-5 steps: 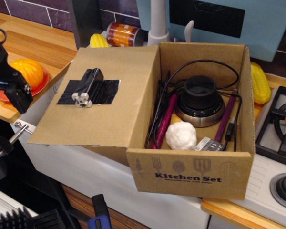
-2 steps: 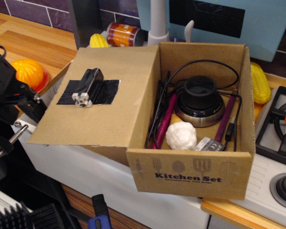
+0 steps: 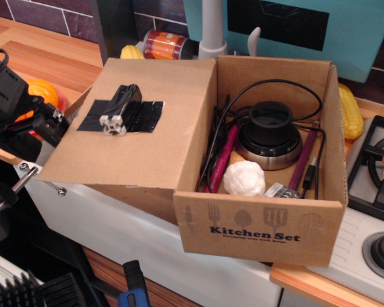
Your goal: Close brown1fbox flap
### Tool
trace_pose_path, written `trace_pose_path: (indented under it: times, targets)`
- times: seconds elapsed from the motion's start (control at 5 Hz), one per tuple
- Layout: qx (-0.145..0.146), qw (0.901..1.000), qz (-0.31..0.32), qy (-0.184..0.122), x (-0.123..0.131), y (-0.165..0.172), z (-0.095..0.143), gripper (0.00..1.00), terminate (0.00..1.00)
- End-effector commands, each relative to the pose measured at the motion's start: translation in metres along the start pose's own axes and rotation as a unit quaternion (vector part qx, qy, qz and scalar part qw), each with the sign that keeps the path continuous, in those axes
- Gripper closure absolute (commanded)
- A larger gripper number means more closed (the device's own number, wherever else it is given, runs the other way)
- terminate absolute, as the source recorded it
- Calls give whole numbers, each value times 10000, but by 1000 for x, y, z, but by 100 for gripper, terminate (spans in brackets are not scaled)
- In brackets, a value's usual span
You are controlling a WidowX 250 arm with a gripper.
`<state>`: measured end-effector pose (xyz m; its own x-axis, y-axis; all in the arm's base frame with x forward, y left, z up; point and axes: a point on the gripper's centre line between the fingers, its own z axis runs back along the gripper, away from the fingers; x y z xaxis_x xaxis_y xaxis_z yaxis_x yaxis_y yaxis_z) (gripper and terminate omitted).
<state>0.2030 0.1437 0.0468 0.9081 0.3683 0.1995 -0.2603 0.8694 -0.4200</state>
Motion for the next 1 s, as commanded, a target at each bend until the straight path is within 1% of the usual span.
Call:
trace_pose_path:
  times: [0.0,0.2,0.4,0.6,0.8]
  targets:
    - [595,9964,-587,-130,25,-58,49,0,0]
    - [1041,9914,-792,-58,32,-90,69,0,0]
    - [1214,9876,-984,-173,16,-110,68,0,0]
    - [1436,9807,-1270,-383,3,-136,66,0,0]
    - [1408,9820,-1175,-454,-6,-153,57,0,0]
